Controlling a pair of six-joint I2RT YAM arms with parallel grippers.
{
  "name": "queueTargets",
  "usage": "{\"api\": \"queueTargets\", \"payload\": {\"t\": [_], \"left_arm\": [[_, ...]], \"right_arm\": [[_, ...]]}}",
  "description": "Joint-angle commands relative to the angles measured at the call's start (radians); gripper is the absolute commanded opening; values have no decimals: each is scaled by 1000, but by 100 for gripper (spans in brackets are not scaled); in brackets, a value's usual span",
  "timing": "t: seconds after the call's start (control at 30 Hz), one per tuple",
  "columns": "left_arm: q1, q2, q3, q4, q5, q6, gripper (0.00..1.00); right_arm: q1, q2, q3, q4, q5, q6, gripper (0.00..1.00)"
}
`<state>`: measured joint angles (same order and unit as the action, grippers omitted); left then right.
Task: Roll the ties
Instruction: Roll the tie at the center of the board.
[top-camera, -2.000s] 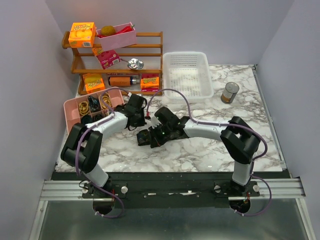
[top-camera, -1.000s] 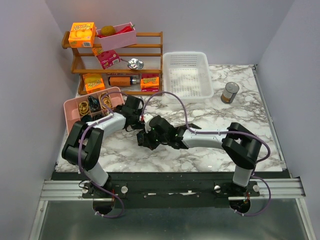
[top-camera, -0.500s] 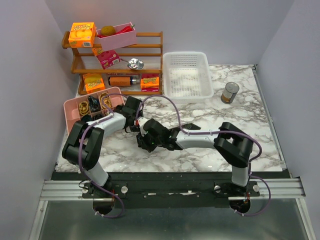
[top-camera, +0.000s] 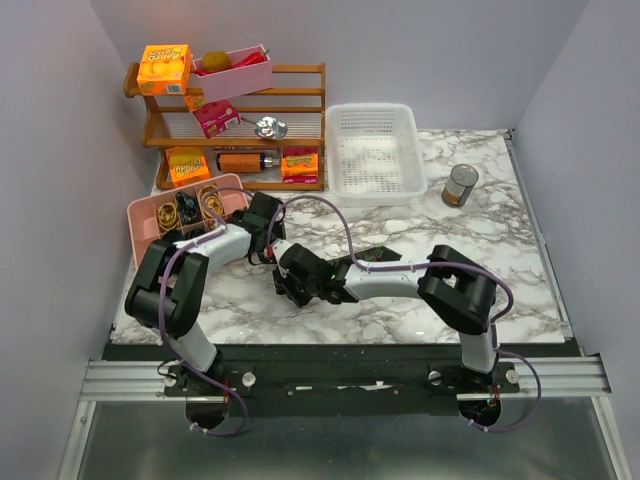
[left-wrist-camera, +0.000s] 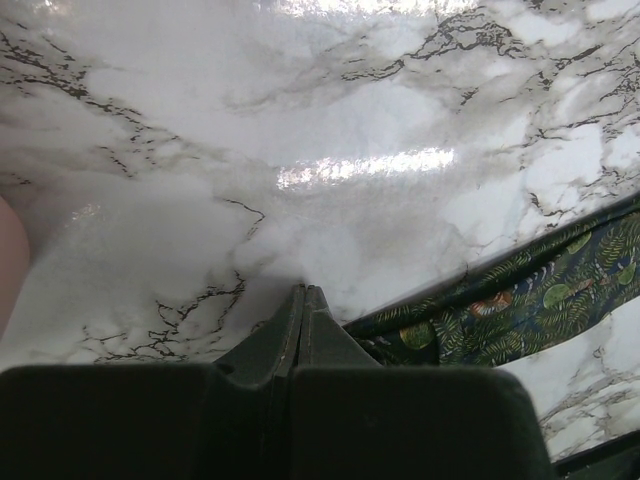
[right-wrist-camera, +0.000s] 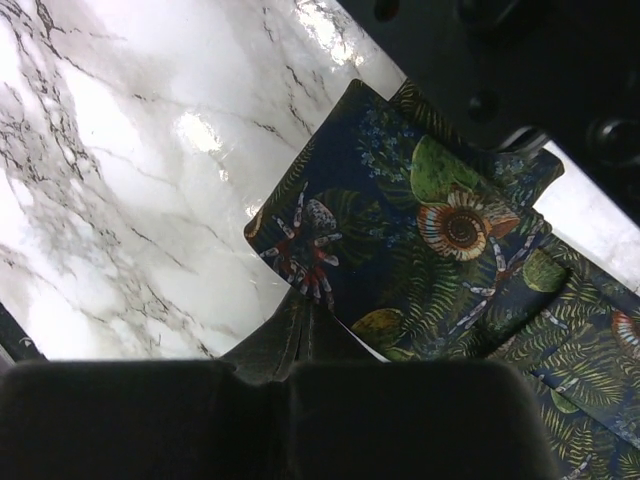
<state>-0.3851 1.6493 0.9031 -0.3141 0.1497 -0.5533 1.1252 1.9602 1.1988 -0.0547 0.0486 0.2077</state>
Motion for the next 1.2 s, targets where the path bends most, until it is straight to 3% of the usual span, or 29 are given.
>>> {"api": "queueTargets", "payload": {"t": [0.0,0.67,1.03,1.17], "left_arm": [[0,21,16,-51,31,19,0],[-11,6,-27,-100,119,15,0],[-14,7,-27,-154,48,29,0],[-14,1,15,-189,-47,35,0]], "right_arm": [[15,40,41,-31,74,-24,1],[15,82,94,-77,142,-4,1],[15,63,93,-82,149,-2,1],[15,26,74,-80,128,-7,1]]}}
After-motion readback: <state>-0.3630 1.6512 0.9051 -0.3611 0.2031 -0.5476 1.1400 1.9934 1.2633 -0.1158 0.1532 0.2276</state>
